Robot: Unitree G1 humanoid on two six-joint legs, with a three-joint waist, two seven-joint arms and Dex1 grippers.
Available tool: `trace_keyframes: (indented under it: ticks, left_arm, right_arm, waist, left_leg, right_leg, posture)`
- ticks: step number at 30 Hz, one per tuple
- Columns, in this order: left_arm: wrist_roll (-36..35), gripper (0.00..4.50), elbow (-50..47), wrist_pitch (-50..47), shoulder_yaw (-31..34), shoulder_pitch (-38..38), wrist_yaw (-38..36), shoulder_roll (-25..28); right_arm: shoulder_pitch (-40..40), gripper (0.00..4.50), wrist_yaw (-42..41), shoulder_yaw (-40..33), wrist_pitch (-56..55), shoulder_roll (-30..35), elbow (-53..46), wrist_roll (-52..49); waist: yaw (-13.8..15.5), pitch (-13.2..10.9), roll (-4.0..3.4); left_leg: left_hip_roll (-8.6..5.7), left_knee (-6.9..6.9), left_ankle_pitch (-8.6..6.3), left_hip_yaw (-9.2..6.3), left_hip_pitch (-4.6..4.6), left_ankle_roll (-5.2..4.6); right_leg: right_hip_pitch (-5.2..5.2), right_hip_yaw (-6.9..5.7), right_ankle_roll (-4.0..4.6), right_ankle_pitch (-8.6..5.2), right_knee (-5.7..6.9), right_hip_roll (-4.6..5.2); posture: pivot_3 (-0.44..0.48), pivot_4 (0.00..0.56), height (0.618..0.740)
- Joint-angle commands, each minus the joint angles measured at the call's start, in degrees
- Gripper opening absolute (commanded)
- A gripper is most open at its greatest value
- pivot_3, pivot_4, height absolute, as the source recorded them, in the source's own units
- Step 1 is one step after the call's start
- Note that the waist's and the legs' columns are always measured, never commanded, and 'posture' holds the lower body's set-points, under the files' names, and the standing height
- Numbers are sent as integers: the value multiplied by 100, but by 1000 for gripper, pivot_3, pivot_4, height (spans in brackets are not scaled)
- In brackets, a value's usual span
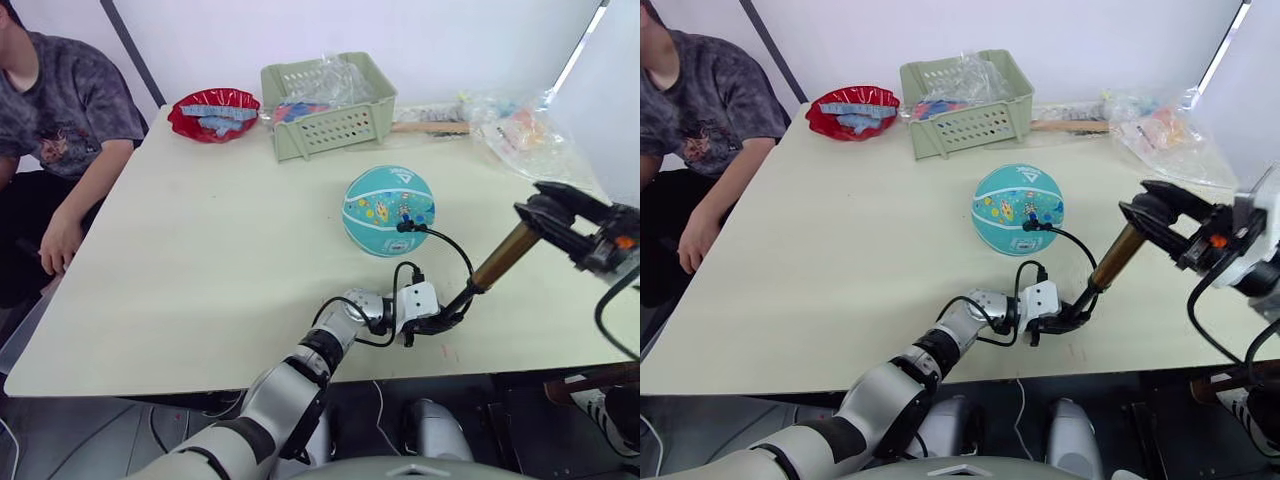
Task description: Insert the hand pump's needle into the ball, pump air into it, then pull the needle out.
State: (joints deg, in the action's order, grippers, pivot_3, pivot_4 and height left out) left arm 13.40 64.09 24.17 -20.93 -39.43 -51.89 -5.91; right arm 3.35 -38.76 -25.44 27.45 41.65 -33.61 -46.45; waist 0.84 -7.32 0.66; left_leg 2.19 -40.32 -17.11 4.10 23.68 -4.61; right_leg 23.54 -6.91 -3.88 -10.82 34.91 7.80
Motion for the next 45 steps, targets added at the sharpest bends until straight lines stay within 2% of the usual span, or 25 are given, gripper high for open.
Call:
trace_keyframes:
  ticks: [1,9,13,21,27,35,42,45]
  left_arm:
    - [246,1128,330,-168,-232,232,-92,97]
    - [249,1128,332,-168,-226,196,-73,76]
    - [253,1128,337,-164,-225,191,-74,89]
    - [264,1128,357,-164,-233,182,-70,83]
    - [261,1128,361,-150,-248,192,-75,68]
    - [251,1128,350,-145,-265,202,-83,79]
    - [243,1128,340,-150,-257,206,-89,99]
    - [242,1128,339,-151,-256,209,-91,102]
  right_arm:
    - [526,1599,-97,682,-287,-275,196,687]
    - [995,1598,22,1850,-1078,-1034,707,1819]
    - [953,1598,38,1926,-1124,-1150,708,1887]
    - [281,1598,103,1345,-752,-763,374,1449]
    - [-745,1598,158,370,62,-58,113,207]
    - [-1854,1598,353,-570,832,712,518,-956]
    - [-2159,1598,522,-840,1141,901,615,-1482]
    - [-2021,1598,599,-821,1244,821,529,-1692]
  waist:
    - [-1,13,0]
    - [-10,53,21]
    - [-11,57,21]
    - [-10,54,17]
    - [1,7,-32]
    - [1,-6,-38]
    - [2,-11,-39]
    - [2,-13,-42]
  left_leg:
    - [1,0,0,-3,0,0]
    - [8,1,0,-3,-7,0]
    - [9,1,0,-3,-8,0]
    - [10,1,0,-3,-6,0]
    - [-1,-1,0,5,4,0]
    - [-6,-1,0,6,6,0]
    - [-7,0,0,8,10,0]
    - [-7,0,0,9,10,0]
  right_leg:
    - [0,0,0,0,0,-3]
    - [1,1,19,-11,0,-12]
    - [1,2,20,-12,-1,-12]
    - [3,2,25,-14,-1,-10]
    - [9,7,25,-12,-1,5]
    - [8,3,19,-8,-1,10]
    - [9,3,5,0,-2,12]
    - [9,3,4,1,-2,12]
  posture:
    - [0,150,740]
    - [0,150,740]
    - [0,150,740]
    - [0,150,740]
    - [0,150,740]
    - [0,150,740]
    - [0,150,740]
    - [0,150,740]
